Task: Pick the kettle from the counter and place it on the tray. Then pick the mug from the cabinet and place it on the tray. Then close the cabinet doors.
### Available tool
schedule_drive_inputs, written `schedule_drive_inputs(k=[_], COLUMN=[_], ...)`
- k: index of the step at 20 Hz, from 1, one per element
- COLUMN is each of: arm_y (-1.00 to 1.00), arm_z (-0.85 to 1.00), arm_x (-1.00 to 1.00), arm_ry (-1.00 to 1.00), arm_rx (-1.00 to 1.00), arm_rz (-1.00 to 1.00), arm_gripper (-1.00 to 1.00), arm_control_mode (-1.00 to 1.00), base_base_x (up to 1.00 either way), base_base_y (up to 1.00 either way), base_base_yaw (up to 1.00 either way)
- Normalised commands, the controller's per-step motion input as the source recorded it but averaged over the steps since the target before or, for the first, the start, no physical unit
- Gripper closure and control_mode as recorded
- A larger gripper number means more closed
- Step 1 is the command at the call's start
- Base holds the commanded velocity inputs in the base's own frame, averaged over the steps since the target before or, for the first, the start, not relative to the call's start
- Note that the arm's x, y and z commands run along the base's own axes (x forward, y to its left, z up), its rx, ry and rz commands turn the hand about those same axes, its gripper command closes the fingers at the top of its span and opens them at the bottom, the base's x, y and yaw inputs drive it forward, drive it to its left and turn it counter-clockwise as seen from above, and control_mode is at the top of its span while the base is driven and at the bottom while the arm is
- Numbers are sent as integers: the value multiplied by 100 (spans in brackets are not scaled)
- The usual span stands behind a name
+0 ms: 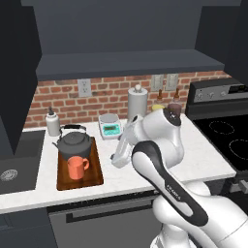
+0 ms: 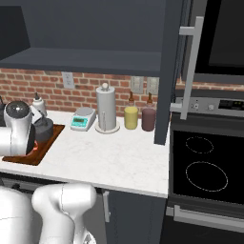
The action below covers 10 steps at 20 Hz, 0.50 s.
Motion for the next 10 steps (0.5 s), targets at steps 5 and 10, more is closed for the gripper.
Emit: schedule_drive_inputs(k=[5, 10], arm_y=[-12, -4], arm_z=[40, 41], arm_x=[-46, -43], arm_ry=[0, 0], arm_rx=[0, 0], arm_rz=[-2, -1], arm_gripper=[-100, -100], arm_control_mode=[-100, -100], base_base_x=[0, 0], base_base_y=[0, 0], base_base_yaw=[0, 0])
